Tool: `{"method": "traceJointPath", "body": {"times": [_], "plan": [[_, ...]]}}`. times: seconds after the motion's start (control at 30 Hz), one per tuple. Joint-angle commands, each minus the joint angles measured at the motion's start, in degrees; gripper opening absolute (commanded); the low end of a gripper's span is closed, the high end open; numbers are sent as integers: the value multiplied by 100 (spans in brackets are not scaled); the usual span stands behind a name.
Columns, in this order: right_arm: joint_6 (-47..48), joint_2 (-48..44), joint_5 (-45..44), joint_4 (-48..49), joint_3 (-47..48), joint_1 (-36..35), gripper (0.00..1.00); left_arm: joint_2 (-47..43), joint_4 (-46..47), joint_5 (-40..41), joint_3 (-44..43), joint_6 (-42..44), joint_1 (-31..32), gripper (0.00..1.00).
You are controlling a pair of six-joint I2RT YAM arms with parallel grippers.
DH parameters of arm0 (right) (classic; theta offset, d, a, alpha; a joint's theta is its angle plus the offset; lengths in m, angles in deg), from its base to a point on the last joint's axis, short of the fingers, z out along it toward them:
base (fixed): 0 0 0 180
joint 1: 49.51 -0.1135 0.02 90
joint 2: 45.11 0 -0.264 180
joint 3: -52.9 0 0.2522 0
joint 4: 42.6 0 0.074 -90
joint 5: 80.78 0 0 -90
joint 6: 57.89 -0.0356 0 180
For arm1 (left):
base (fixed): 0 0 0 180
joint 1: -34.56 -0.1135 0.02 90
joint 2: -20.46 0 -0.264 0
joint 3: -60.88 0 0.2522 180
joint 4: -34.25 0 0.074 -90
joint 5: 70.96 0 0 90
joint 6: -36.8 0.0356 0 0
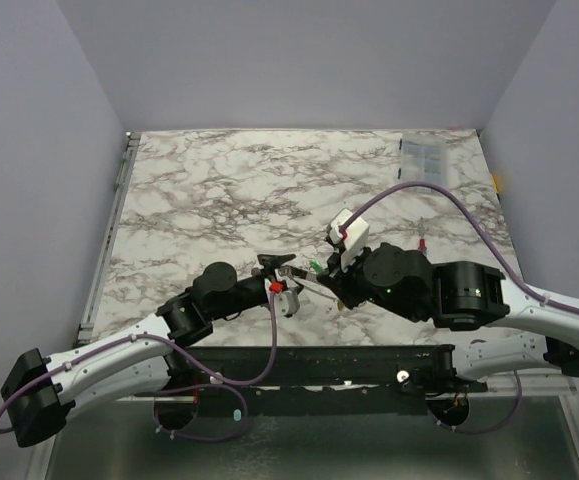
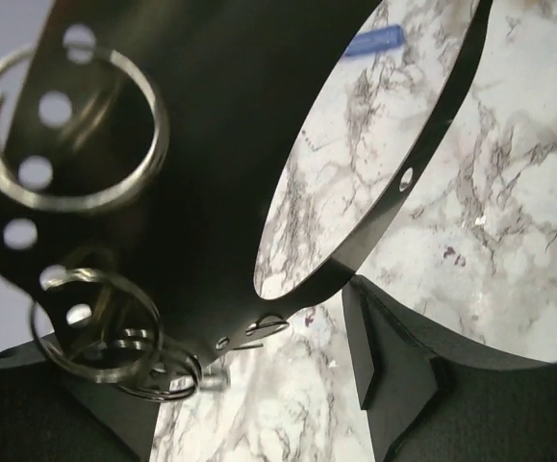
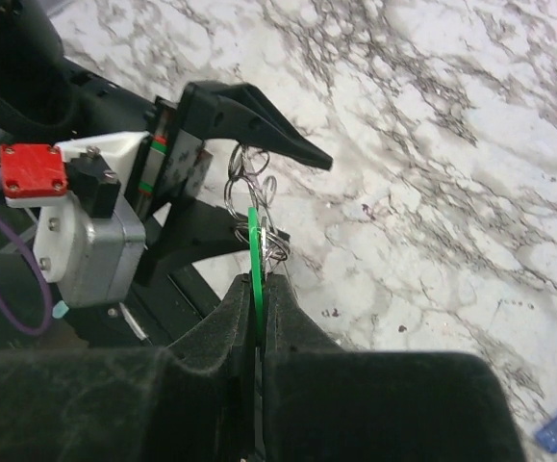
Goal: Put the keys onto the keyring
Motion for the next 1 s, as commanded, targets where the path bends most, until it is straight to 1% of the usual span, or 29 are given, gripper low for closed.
{"method": "traceJointPath", "body": {"times": [0.0, 0.1, 0.17, 0.3, 0.43, 0.5, 0.67, 0.83, 0.9, 0.97], "plan": [[-124, -104, -253, -510, -75, 84, 1, -329, -627, 704, -119, 502, -113, 72], [-166, -203, -353, -582, -261, 105, 1, -580, -687, 1174, -92, 689, -368, 73], [-191, -235, -455, -654, -368, 107, 1, -709, -702, 1188, -74, 777, -638, 73], [-171, -286, -482, -661, -570, 110, 1, -842, -720, 1489, -108, 868, -1076, 73], [-139, -309, -495, -718, -598, 118, 1, -860, -705, 1884, -185, 844, -1301, 73], [-92, -330, -473, -702, -605, 117, 1, -852, -633, 2220, -209, 849, -1372, 73], [253, -225, -281, -690, -611, 120, 1, -896, -93, 3044, -172, 490, -1661, 73], [507, 78, -258, -407, -650, 127, 1, -983, 347, 3337, -96, 84, -1837, 73], [604, 203, -263, -146, -723, 153, 1, -973, 550, 3677, -91, -124, -1903, 77], [693, 308, -244, 213, -849, 226, 1, -962, 826, 4082, -52, -456, -2004, 93]]}}
